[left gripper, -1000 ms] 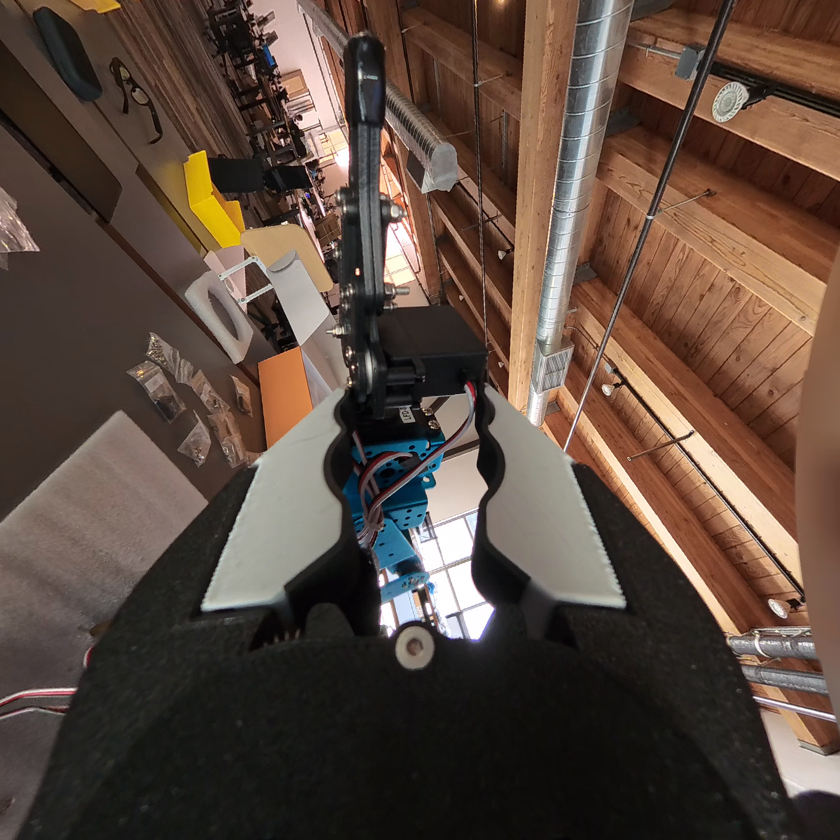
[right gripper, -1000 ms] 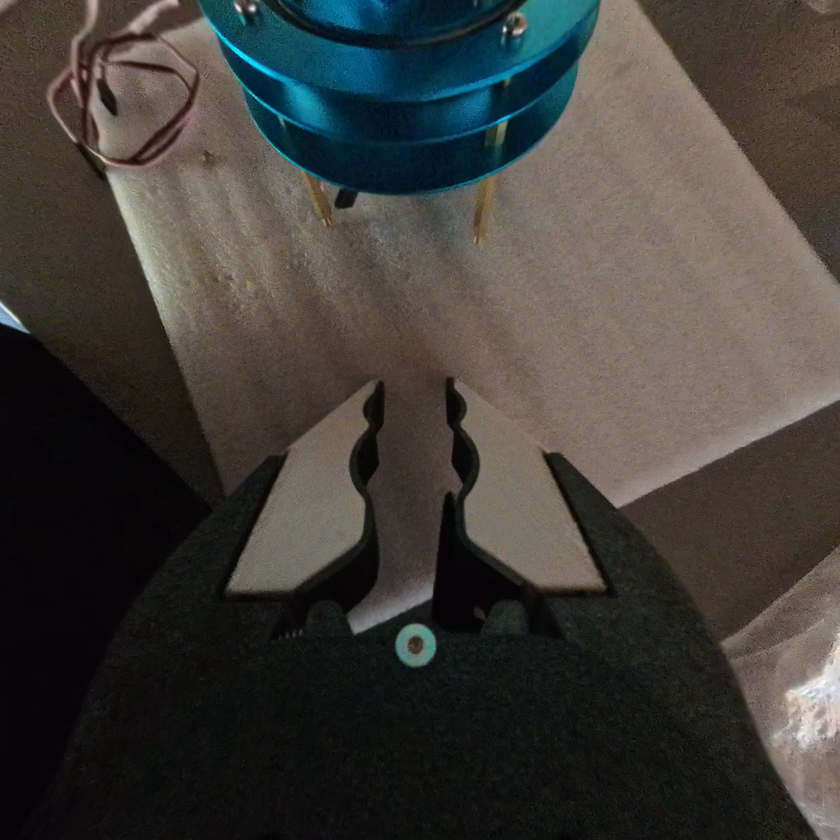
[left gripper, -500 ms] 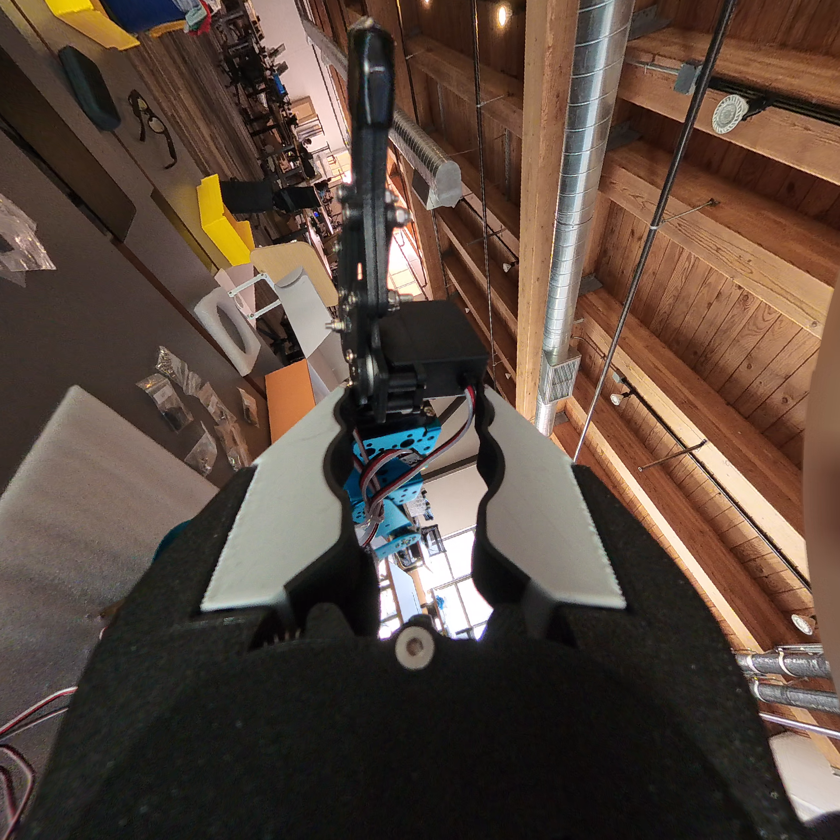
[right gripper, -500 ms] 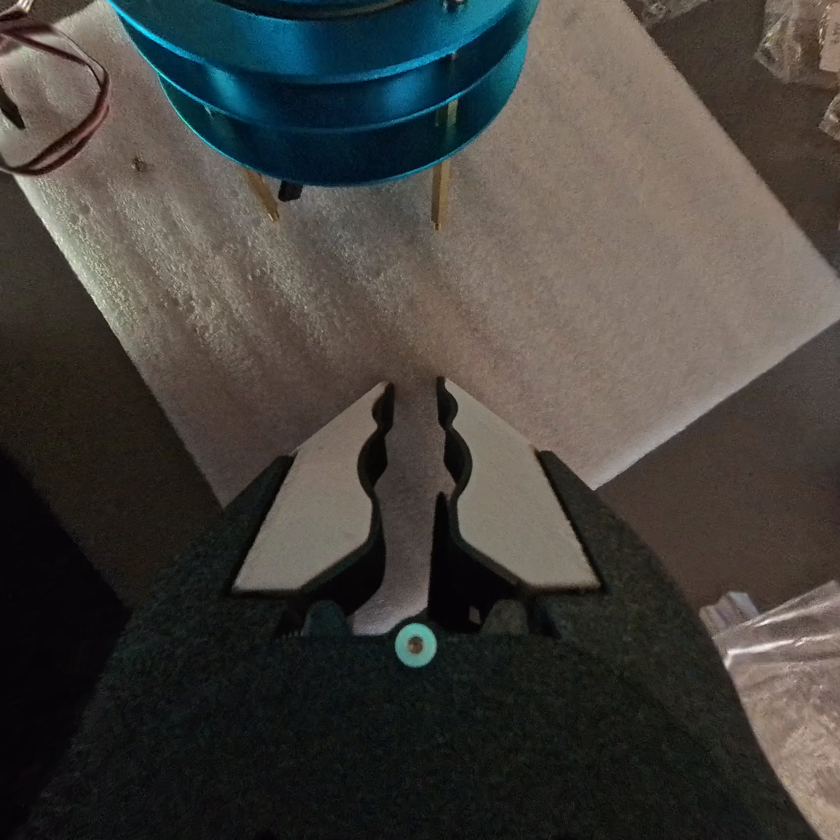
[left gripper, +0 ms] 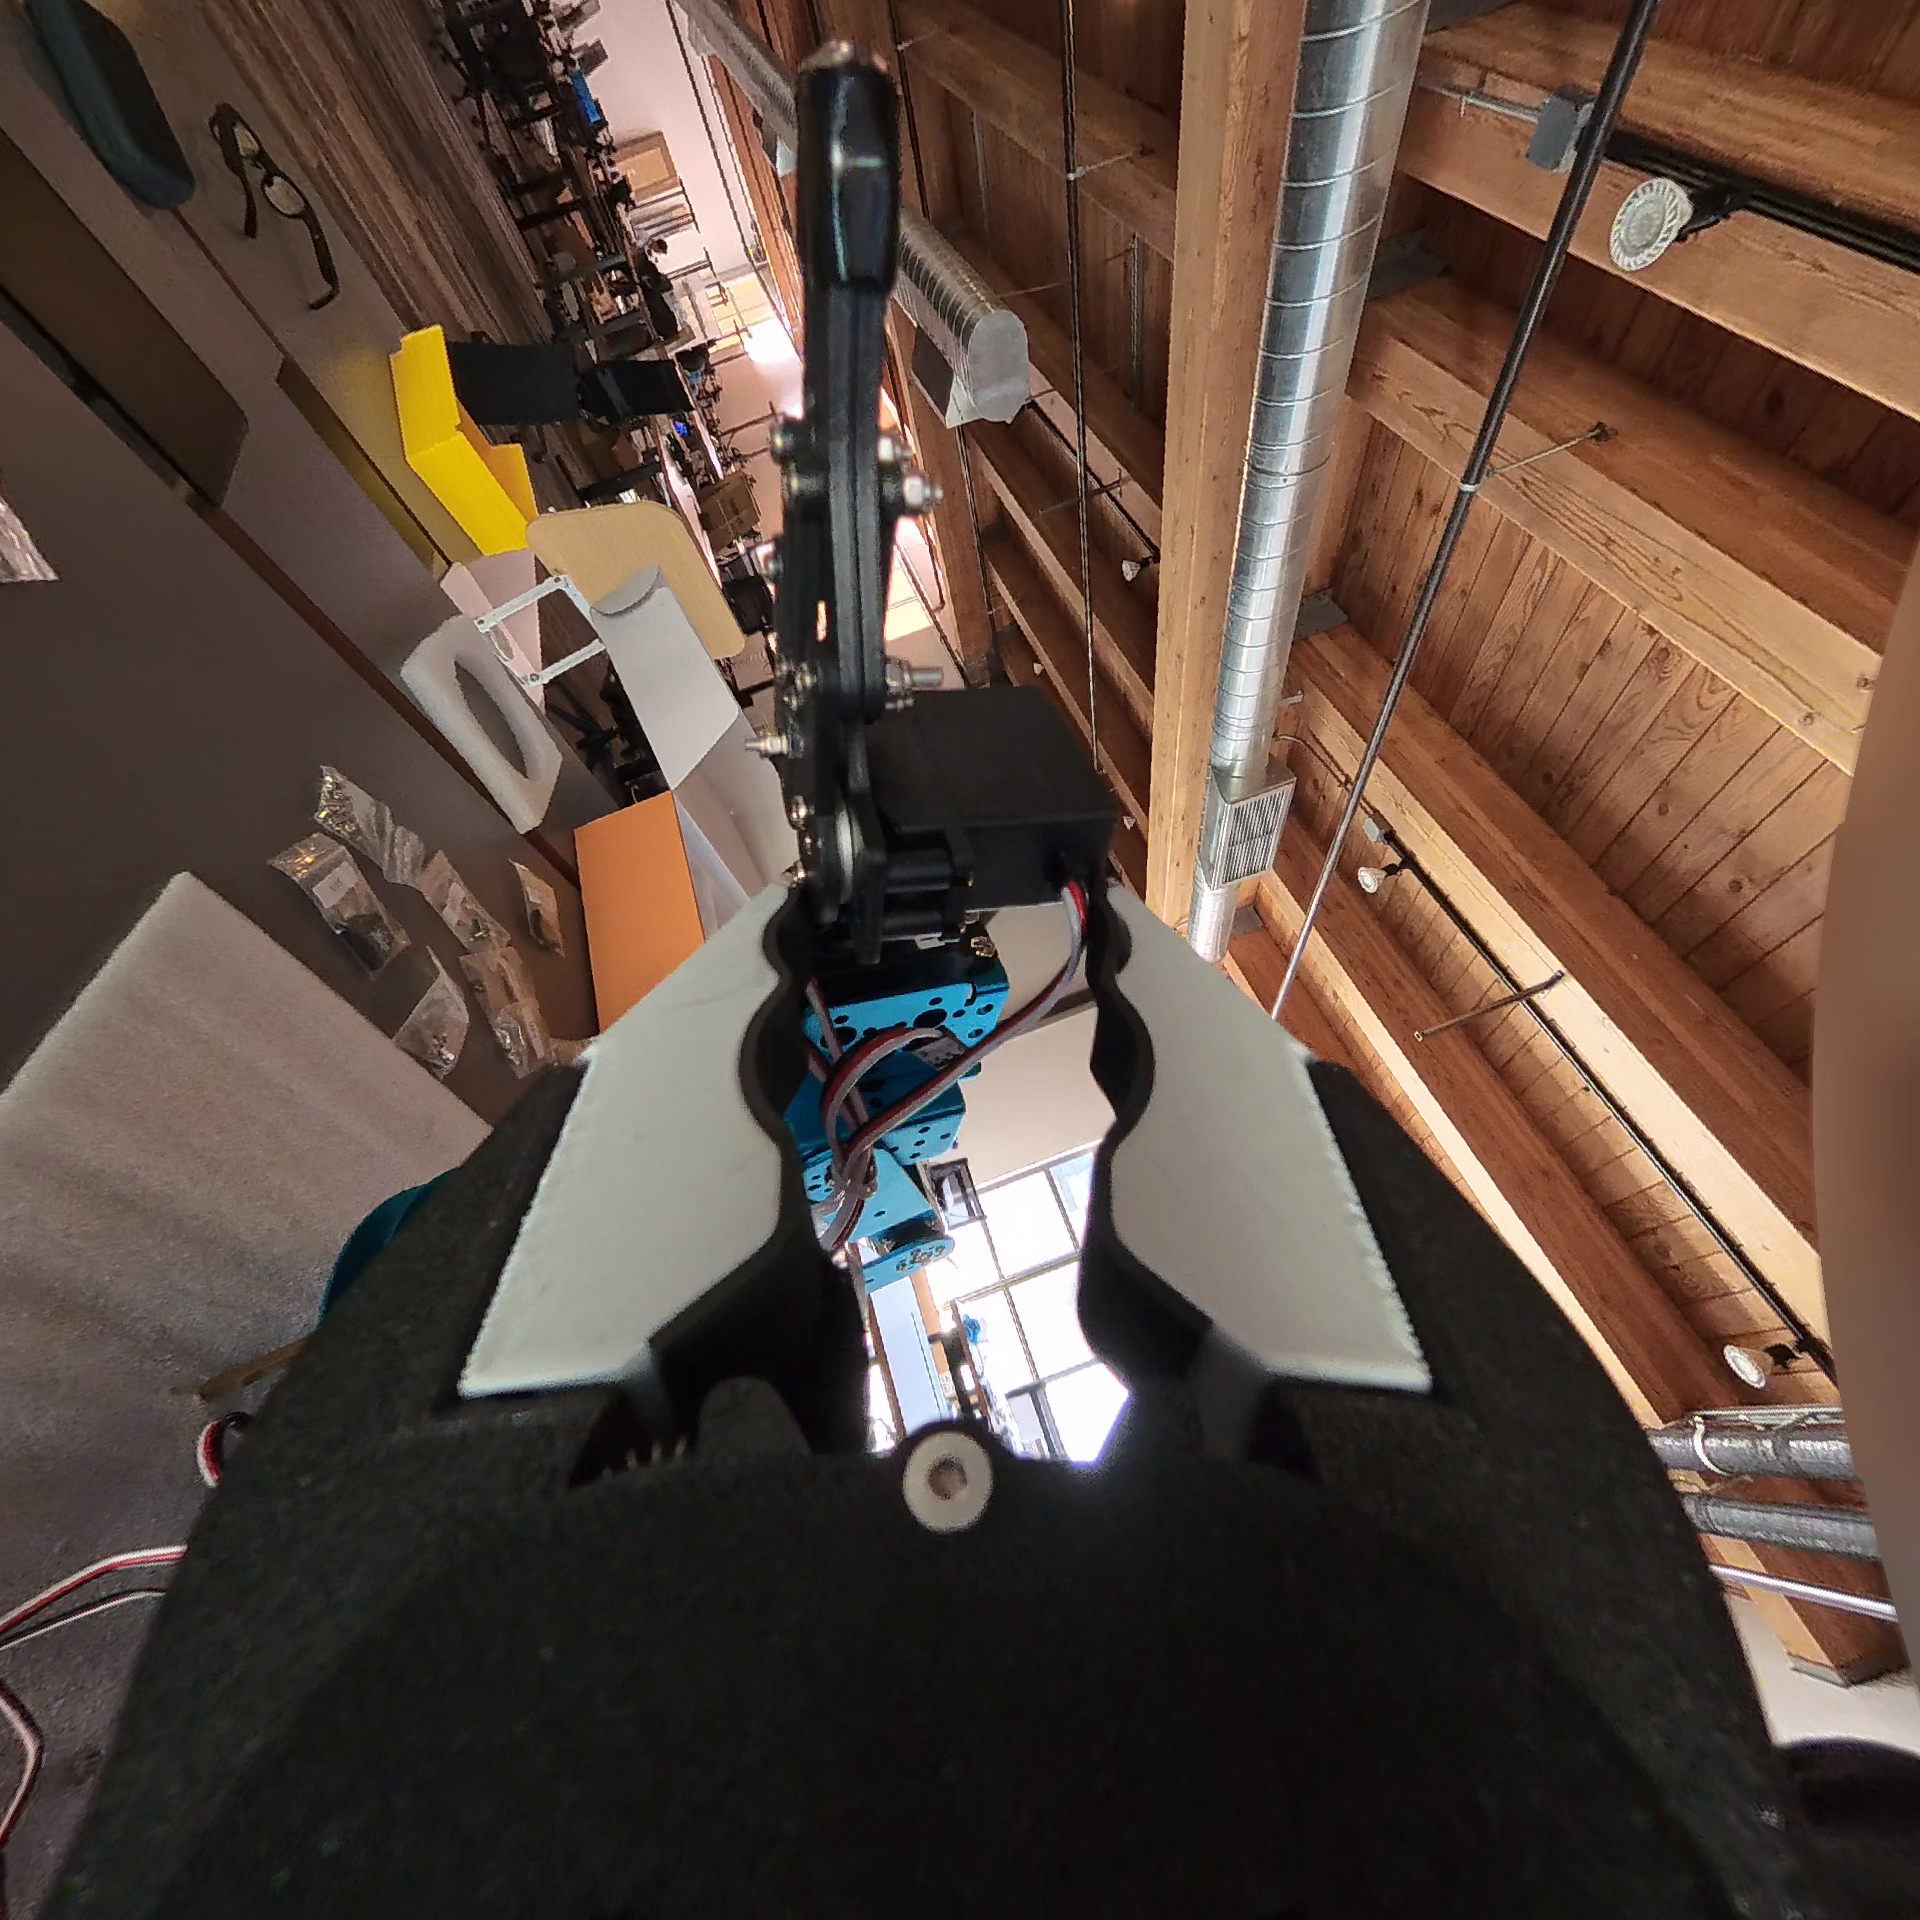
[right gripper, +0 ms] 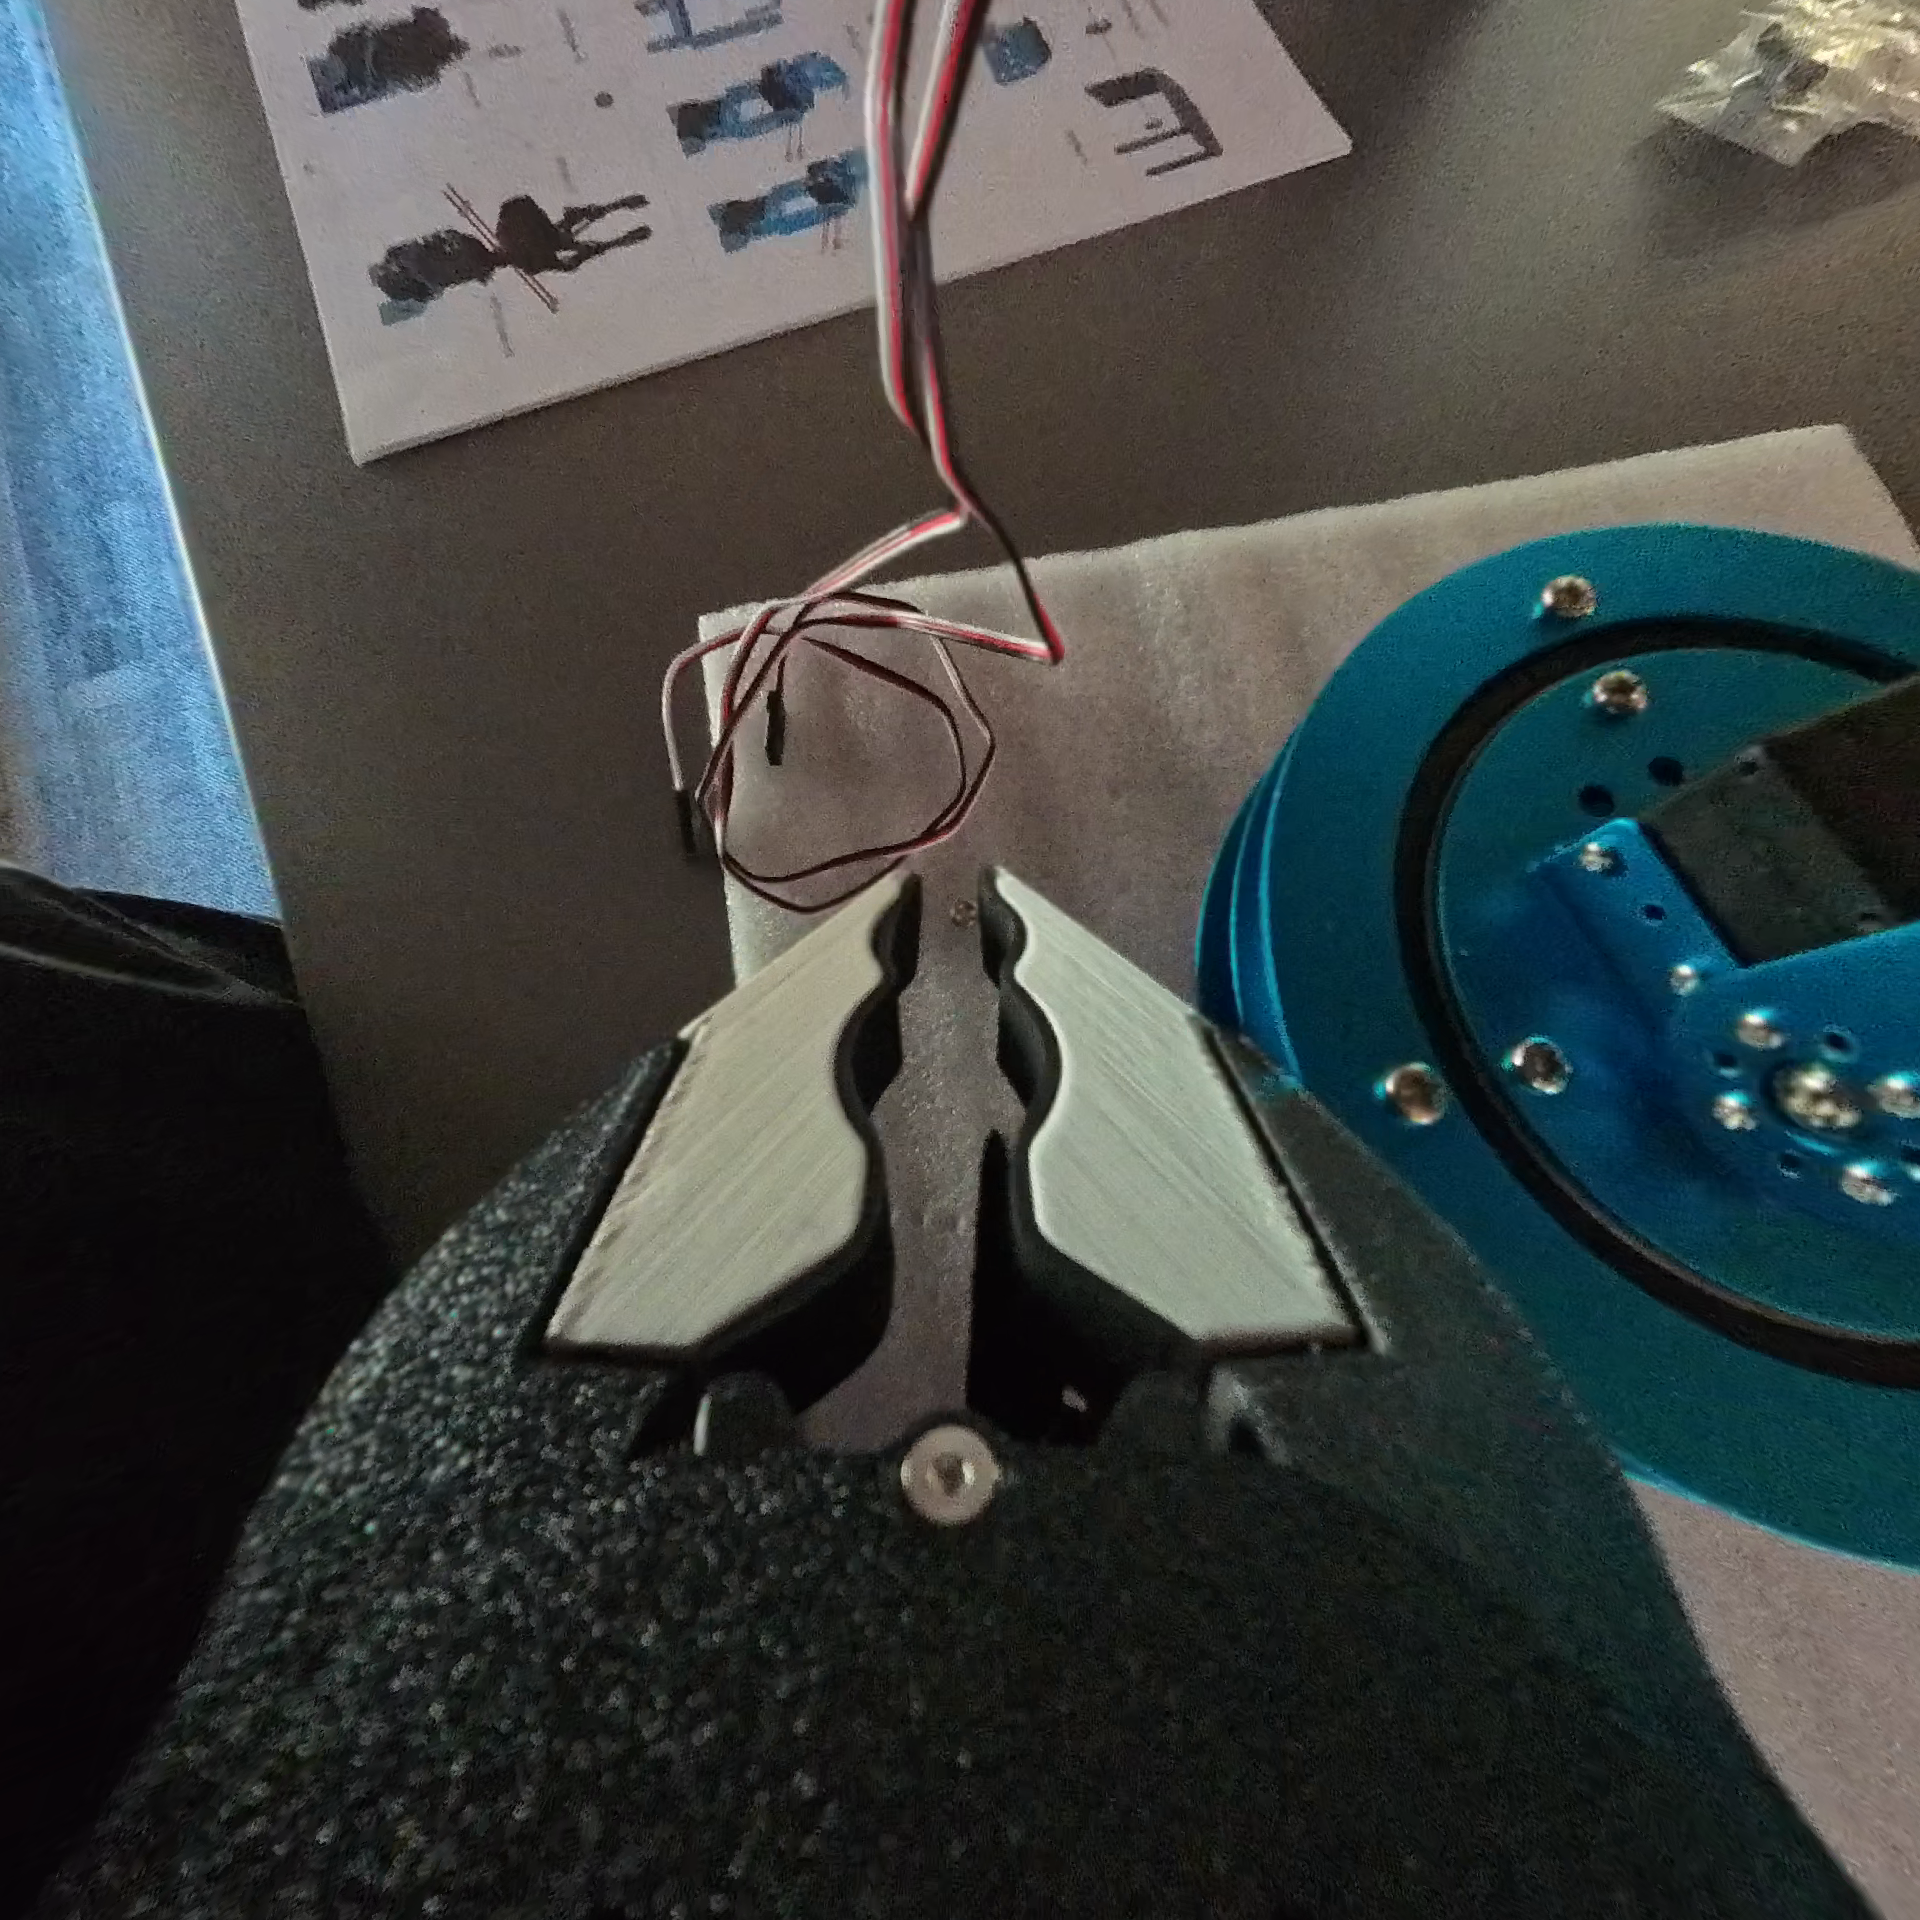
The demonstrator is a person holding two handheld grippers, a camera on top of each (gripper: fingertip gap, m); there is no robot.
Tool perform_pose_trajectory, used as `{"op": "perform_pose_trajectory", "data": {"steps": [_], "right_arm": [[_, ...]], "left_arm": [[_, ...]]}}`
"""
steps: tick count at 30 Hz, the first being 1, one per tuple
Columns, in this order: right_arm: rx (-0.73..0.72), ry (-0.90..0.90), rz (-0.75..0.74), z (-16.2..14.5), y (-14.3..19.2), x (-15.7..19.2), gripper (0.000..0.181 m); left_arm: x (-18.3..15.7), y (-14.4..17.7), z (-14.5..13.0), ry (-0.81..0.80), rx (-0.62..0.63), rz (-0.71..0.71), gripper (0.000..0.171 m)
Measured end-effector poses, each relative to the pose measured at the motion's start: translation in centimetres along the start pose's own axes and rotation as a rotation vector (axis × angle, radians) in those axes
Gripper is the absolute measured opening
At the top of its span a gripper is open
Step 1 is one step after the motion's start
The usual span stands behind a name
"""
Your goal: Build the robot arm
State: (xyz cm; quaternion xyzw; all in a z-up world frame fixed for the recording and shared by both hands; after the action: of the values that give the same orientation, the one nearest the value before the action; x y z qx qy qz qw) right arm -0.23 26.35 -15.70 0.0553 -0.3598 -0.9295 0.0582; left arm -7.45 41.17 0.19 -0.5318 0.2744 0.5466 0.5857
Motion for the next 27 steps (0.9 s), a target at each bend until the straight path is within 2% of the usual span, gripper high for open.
{"op": "perform_pose_trajectory", "data": {"steps": [6, 13, 27], "right_arm": [[0.071, 0.050, -0.052, -0.3, -0.5, 0.4, 0.017], [0.088, 0.010, -0.065, -0.4, -1.1, 0.7, 0.016], [0.102, 0.037, -0.068, -0.1, -1.4, 0.8, 0.005]], "left_arm": [[0.1, 0.0, 0.2, 0.003, 0.017, -0.009, 0.053], [0.3, 0.1, 0.3, 0.015, 0.015, -0.017, 0.053], [0.3, 0.1, 0.2, 0.017, 0.009, -0.021, 0.053]]}}
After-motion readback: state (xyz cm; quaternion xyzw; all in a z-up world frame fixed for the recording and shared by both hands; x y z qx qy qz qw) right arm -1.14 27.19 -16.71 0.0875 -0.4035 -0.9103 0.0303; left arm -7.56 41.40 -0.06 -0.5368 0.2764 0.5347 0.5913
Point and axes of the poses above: each gripper's, where its closed fingertips meet, y back along the fingers, z out of its top, x = y × z across the jaws, the point moved 8 cm from there along y, back along the fingers, and after that the axes turned 7 degrees about -z, right-handed, at the moved point
